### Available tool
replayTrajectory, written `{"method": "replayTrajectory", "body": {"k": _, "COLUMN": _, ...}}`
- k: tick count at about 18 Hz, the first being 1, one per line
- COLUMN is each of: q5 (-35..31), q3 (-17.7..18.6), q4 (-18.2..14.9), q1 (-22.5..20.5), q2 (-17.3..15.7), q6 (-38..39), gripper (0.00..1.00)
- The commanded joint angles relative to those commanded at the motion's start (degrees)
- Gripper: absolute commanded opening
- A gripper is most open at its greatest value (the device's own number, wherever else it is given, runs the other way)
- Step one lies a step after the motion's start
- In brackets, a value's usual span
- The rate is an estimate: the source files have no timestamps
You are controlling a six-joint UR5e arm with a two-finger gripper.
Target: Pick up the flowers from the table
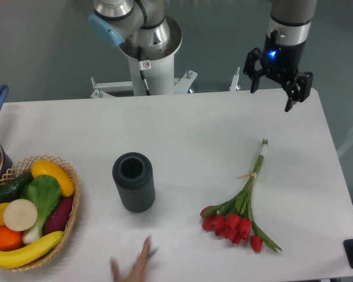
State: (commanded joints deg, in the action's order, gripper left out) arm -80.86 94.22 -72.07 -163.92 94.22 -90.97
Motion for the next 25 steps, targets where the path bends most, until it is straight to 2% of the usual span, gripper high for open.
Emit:
{"method": "replayTrajectory", "body": {"k": 9, "q5": 0.00, "q3": 0.35, "q4": 0.44, "q1": -0.44, "q2": 0.26, "q6": 0.44, "gripper": 1.00}}
{"method": "replayTrajectory", "body": {"k": 11, "q5": 0.09, "q3": 0.79, "q4": 1.05, "q1": -0.44, "q2": 0.53, "q6": 3.23, "gripper": 1.00}}
{"method": "replayTrajectory", "body": {"k": 16, "q5": 0.09, "q3": 1.14, "q4": 4.30, "q1": 0.52, "q2": 2.72, "q6": 13.08, "gripper": 1.00}}
{"method": "replayTrajectory", "body": {"k": 19, "q5": 0.09, "q3": 1.14, "q4": 5.36, "q1": 3.16, "q2": 4.83, "q6": 18.79, "gripper": 1.00}}
{"method": "replayTrajectory", "body": {"k": 22, "q5": 0.09, "q3": 1.14, "q4": 7.82, "q1": 4.48, "q2": 7.02, "q6": 24.41, "gripper": 1.00}}
{"method": "replayTrajectory", "body": {"k": 23, "q5": 0.35, "q3": 1.14, "q4": 8.87, "q1": 5.09, "q2": 7.64, "q6": 26.52, "gripper": 1.00}}
{"method": "replayTrajectory", "body": {"k": 25, "q5": 2.62, "q3": 1.14, "q4": 13.25, "q1": 6.41, "q2": 9.31, "q6": 30.74, "gripper": 1.00}}
